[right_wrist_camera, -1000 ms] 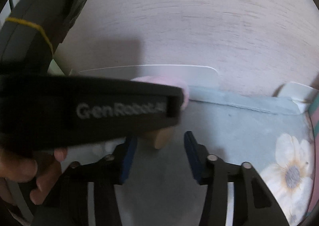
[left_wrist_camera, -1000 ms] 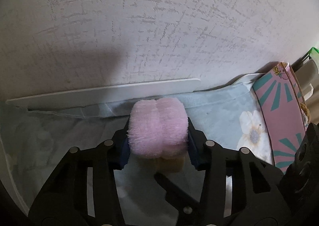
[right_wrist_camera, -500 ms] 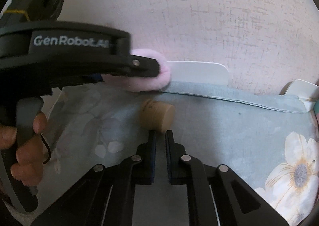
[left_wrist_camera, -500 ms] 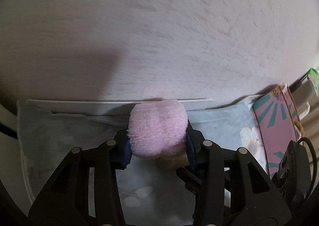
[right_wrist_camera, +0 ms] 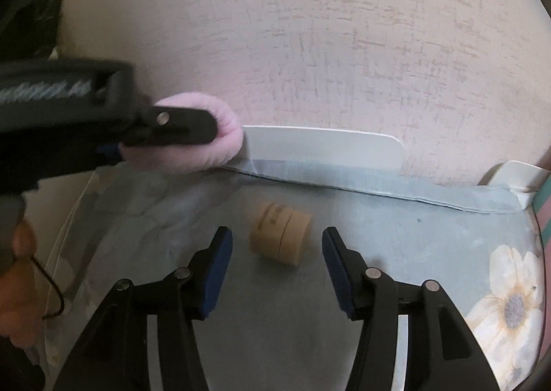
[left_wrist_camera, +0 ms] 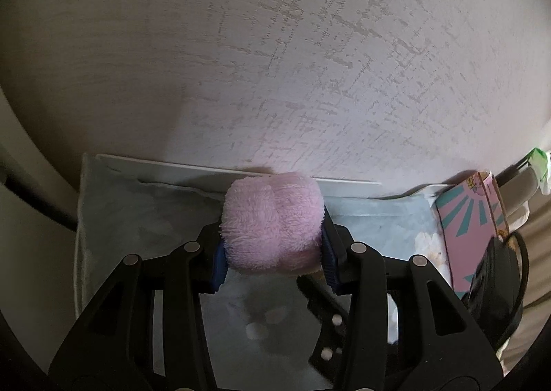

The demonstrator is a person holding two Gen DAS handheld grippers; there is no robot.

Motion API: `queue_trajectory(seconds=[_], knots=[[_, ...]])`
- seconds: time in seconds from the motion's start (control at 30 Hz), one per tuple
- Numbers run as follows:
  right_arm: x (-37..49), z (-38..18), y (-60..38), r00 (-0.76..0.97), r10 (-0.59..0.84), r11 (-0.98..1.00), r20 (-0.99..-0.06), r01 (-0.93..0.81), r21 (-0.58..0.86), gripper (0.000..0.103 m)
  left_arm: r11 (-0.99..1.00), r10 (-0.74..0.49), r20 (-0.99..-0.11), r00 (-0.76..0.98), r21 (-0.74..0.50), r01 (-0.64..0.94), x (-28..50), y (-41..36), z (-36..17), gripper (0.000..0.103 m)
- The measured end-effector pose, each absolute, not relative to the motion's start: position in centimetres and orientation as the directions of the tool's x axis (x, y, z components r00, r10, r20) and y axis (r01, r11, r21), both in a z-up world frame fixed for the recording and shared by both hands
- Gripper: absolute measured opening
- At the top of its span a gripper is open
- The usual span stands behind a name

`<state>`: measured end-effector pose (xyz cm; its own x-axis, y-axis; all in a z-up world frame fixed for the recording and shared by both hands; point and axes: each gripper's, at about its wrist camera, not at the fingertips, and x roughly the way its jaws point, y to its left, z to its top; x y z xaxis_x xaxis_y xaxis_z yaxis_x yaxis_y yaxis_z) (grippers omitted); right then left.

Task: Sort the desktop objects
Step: 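Grasp the pink fluffy slipper with the left tool while the right grasps the beige tape roll, then carry slipper and tape roll into the cardboard box and open both tools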

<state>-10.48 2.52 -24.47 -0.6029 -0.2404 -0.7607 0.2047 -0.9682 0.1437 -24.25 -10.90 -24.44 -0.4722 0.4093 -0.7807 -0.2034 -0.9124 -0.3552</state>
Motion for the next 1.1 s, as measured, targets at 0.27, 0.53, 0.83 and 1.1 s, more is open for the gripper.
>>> queue_trajectory(seconds=[0.27, 0.53, 0.83, 1.1], knots=[[-8.4, -21.3, 4.0, -0.598, -0.247, -0.965, -0.762, 0.223, 0.138, 0.028, -0.916, 0.4, -0.779, -0.482, -0.323, -0.237, -22.8, -10.4, -21.7, 0.04], [-3.2, -13.4, 5.6, -0.628, -0.218, -0.974, -0.747, 0.183, 0.131, 0.028, -0.873, 0.465, -0.764, -0.447, -0.314, -0.372, -19.7, -3.6, -15.7, 0.04], [1.9, -7.3, 19.6, -0.645, -0.075, -0.995, -0.76, 0.001, 0.098, 0.028, -0.744, 0.585, -0.74, -0.332, -0.328, -0.582, -16.7, 8.9, -10.9, 0.04], [2.1, -7.6, 29.8, -0.622, -0.007, -0.985, -0.783, -0.13, 0.112, 0.027, -0.639, 0.608, -0.755, -0.245, -0.282, -0.716, -15.6, 22.0, -11.7, 0.04]])
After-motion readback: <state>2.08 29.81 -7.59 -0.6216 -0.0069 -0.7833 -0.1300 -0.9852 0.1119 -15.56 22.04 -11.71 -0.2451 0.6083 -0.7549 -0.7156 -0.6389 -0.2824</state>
